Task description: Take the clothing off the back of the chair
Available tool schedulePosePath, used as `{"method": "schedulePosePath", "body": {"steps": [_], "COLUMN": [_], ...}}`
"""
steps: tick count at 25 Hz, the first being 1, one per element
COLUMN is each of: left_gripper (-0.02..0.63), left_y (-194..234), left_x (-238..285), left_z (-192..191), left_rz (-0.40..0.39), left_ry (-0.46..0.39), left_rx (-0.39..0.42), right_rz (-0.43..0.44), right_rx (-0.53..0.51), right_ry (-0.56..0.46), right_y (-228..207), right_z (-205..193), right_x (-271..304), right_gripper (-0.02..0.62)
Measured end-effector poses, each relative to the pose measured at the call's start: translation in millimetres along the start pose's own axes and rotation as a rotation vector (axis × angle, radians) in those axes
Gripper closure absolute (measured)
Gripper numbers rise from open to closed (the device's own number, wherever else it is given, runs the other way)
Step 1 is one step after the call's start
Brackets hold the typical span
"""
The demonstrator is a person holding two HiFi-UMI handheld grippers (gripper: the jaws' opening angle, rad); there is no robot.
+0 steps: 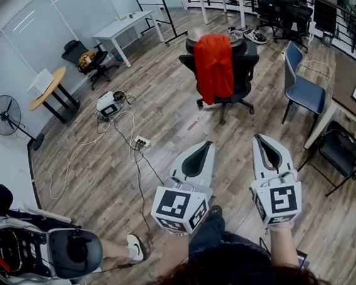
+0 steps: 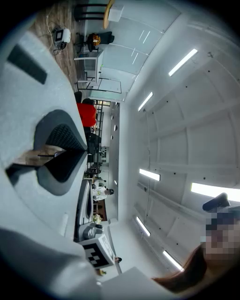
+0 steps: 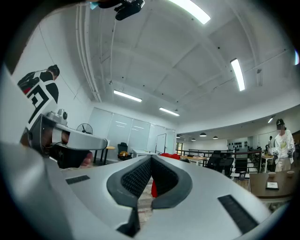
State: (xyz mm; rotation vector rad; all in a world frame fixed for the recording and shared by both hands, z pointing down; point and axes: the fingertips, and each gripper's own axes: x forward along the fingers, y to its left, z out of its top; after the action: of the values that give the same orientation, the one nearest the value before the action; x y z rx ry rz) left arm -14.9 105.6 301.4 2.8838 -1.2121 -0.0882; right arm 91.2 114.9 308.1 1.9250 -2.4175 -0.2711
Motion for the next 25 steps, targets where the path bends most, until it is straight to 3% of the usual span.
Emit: {"method": "schedulePosePath", "body": {"steps": [10, 25], "left_gripper": [0.591, 0.591], "left_y": [12.8, 67.9], "left_x": [3.7, 32.2], "left_z": [-3.1, -6.2], "left_rz": [-0.015, -0.051], "left_ry": [-0.01, -0.02], "left_rx": [-0.007, -0.043], "right_rz": [-0.007, -0.026], "right_rx": [-0.013, 0.026], "right_ry": [0.005, -0.04], "right_y": [7.8, 16.1], "right_z": [-2.1, 1.4], "right_x": [10.3, 69.0], "right_gripper": [0.603, 0.606]}}
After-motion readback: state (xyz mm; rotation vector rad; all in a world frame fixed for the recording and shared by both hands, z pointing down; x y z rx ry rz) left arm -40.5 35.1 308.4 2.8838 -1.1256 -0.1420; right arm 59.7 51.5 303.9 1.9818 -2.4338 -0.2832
